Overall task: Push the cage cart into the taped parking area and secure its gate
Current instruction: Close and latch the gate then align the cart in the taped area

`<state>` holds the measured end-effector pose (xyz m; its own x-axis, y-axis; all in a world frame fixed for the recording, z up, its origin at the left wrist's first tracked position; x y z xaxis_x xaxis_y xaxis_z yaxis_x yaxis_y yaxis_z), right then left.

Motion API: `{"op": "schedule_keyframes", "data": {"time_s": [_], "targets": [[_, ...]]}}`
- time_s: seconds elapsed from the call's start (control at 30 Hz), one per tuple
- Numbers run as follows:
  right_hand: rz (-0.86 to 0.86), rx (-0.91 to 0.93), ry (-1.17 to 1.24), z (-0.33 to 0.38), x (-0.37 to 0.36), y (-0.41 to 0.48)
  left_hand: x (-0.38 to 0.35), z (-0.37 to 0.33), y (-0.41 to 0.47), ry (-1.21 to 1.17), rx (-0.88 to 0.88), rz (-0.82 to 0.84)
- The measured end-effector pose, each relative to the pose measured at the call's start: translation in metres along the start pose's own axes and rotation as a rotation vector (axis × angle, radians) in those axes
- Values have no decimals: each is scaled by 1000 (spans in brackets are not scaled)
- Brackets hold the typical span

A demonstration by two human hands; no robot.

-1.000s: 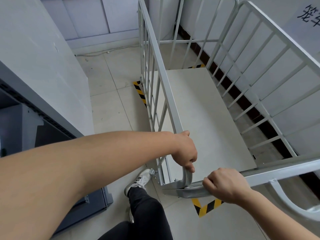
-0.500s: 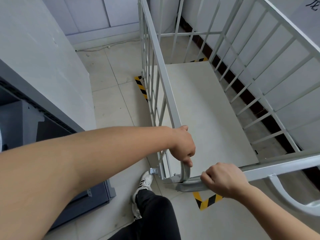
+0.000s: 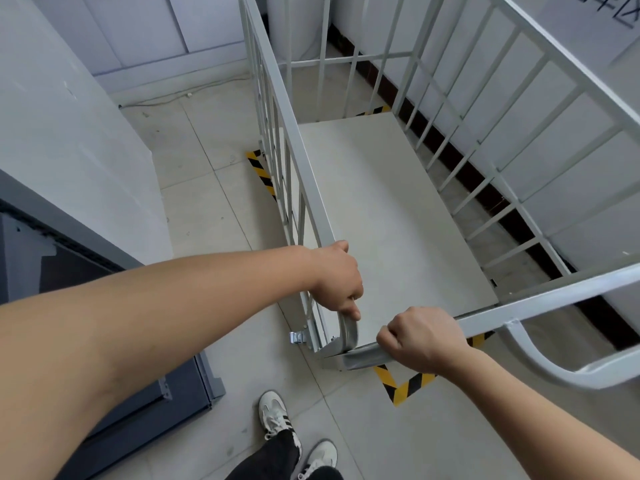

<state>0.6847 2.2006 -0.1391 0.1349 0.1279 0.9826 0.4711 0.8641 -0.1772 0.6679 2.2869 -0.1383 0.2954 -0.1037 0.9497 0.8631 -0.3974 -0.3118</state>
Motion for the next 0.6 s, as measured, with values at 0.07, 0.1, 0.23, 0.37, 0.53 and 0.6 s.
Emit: {"op": "schedule_keyframes", "data": {"time_s": [0.07, 0.1, 0.23, 0.37, 0.53, 0.6], "targets": [[-13, -6, 9, -1, -1, 0, 1, -1, 0, -6, 12, -11], [-20, -8, 2, -1, -1, 0, 1, -1, -1, -3, 16, -14], [-55, -36, -65, 0, 3, -2, 2, -1, -1, 14, 20, -18], [-42, -54, -66, -1, 3, -2, 2, -1, 1, 4, 17, -21], [-53, -55, -77, -5, 2, -1, 1, -1, 1, -5, 11, -42], [-69, -57, -74, -5, 2, -1, 1, 0, 1, 1, 11, -39]]}}
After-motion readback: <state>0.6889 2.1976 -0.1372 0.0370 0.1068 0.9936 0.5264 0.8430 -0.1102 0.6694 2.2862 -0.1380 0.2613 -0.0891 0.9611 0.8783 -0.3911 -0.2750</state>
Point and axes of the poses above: each hand's wrist, its own y-axis towards the middle knuckle, its own x-axis out of the back of the hand, z = x × y, the point moved 9 cm from there along y, towards the middle knuckle, and after that the axes turned 15 degrees about -z, right-handed, at the moved point
